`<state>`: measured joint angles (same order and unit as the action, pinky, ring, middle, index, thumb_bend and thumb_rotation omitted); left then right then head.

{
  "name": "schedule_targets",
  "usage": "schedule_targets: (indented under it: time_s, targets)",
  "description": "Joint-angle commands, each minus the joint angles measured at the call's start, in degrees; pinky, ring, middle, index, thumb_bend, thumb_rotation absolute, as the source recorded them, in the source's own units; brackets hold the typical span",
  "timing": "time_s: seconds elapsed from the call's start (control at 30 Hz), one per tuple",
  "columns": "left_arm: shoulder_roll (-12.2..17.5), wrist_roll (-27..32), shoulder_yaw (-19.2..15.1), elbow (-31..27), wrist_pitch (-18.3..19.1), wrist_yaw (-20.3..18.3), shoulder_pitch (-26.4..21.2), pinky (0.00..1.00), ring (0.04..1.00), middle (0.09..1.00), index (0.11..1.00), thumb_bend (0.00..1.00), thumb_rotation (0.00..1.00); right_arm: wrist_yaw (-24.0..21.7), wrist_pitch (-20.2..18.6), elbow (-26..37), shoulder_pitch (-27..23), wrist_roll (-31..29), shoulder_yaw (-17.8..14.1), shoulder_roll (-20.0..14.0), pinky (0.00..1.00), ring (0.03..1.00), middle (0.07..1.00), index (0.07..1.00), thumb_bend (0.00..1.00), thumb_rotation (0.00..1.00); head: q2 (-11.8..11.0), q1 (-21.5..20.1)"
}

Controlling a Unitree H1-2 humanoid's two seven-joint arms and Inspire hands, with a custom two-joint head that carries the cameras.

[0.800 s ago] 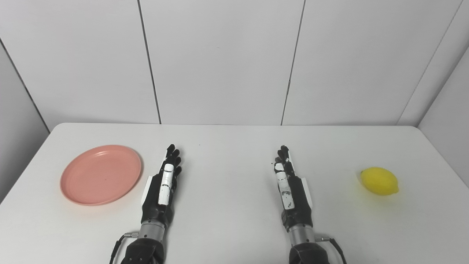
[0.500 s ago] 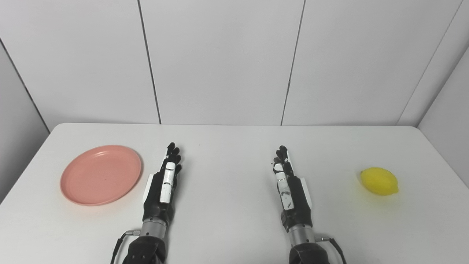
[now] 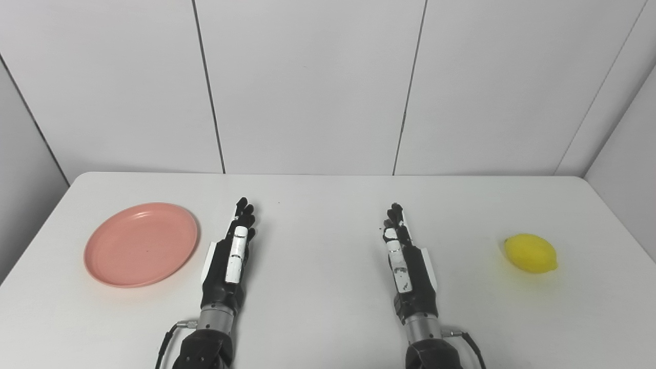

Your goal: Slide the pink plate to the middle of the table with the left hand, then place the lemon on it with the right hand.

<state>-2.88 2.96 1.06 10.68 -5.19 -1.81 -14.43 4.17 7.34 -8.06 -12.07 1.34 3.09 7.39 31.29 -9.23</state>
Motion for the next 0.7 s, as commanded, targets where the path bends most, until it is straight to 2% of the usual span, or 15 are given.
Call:
schedule_targets:
  time_s: [0.0, 0.27, 0.67]
  targets:
    - [0.2, -0.1, 0.3, -0.1, 0.0, -0.5, 0.0, 1.00, 0.997, 0.988, 0.970, 0.53, 1.00, -0.6, 1.1, 1.3, -1.7, -0.2, 0.0, -0.1, 1.00, 1.000, 1.000, 1.000, 0.70, 0.93, 0.2, 0.1]
    - [0.7, 0.6, 1.0, -1.9, 2.3, -1.5, 0.5, 1.00, 1.000, 0.989, 0.975, 0.51, 1.00, -0.4, 0.8, 1.5, -1.5, 0.0, 0.1, 0.1, 1.00, 1.000, 1.000, 1.000, 0.70, 0.93, 0.3, 0.0]
    - [0.6, 0.3, 1.0, -2.2, 2.5, -1.6, 0.6, 1.00, 0.996, 0.987, 0.974, 0.51, 1.00, -0.3, 1.3, 0.8, -1.5, 0.0, 0.1, 0.2, 1.00, 1.000, 1.000, 1.000, 0.70, 0.94, 0.4, 0.5]
